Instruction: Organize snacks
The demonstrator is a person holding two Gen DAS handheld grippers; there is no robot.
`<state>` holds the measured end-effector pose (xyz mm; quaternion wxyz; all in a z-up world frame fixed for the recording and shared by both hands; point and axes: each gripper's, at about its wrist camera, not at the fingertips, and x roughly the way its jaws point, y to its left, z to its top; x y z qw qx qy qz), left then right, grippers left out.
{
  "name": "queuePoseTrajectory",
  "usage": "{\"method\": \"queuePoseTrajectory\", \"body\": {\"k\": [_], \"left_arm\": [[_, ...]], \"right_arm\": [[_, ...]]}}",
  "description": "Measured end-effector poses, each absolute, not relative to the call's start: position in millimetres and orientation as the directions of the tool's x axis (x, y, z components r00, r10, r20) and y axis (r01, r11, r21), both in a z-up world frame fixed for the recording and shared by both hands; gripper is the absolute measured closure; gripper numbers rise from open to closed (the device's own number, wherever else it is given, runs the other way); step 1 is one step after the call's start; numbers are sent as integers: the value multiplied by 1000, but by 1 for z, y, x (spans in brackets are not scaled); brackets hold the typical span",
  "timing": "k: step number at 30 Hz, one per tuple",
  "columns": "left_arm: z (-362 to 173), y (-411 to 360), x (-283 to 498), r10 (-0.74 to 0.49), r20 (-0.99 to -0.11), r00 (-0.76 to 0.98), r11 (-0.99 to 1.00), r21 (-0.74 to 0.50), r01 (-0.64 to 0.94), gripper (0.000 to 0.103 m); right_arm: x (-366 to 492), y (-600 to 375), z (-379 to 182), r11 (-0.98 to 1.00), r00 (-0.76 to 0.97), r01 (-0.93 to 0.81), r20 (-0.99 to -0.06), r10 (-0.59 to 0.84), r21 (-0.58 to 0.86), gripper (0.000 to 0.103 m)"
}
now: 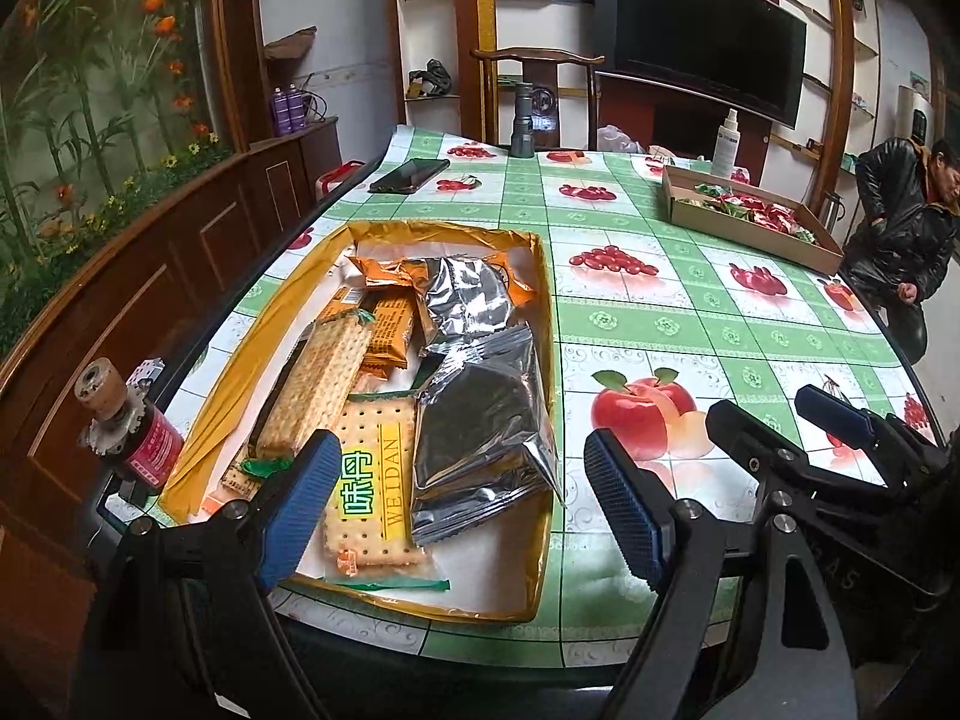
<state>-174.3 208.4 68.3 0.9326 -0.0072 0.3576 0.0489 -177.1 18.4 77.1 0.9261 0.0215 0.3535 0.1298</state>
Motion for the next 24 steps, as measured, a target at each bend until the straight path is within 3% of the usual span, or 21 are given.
{"method": "queuePoseTrajectory", "body": {"k": [24], "left_arm": [[68, 206, -179, 82, -666, 741, 996, 21, -91, 19]], "right_arm": [[-185, 12, 78, 967, 721, -219, -647, 249, 128, 21]]}}
